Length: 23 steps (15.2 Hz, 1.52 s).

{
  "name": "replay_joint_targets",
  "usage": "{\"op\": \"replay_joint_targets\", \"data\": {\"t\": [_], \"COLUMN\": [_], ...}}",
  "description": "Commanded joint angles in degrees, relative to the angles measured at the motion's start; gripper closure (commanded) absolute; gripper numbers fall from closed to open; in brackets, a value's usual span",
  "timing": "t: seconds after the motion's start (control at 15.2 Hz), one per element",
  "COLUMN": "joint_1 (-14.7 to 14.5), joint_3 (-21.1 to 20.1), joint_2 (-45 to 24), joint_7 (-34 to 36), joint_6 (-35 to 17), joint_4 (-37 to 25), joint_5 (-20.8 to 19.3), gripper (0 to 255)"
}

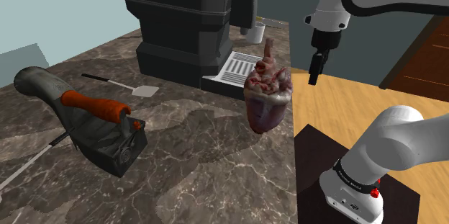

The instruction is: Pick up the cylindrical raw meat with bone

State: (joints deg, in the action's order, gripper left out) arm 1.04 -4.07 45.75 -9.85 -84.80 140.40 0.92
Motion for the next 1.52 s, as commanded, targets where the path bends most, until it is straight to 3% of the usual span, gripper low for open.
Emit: {"op": "replay_joint_targets", "data": {"t": [0.0,0.73,1.45], "joint_1": [0.00,-1.05,-0.47], "joint_3": [0.00,-6.19,-10.70], "joint_2": [0.00,-7.96,-18.74], "joint_7": [0.00,16.85,33.38], "joint_6": [0.00,2.43,1.81], "joint_4": [0.00,-15.18,-34.06], "joint_5": [0.00,15.25,25.23], "gripper": [0,0,0]}}
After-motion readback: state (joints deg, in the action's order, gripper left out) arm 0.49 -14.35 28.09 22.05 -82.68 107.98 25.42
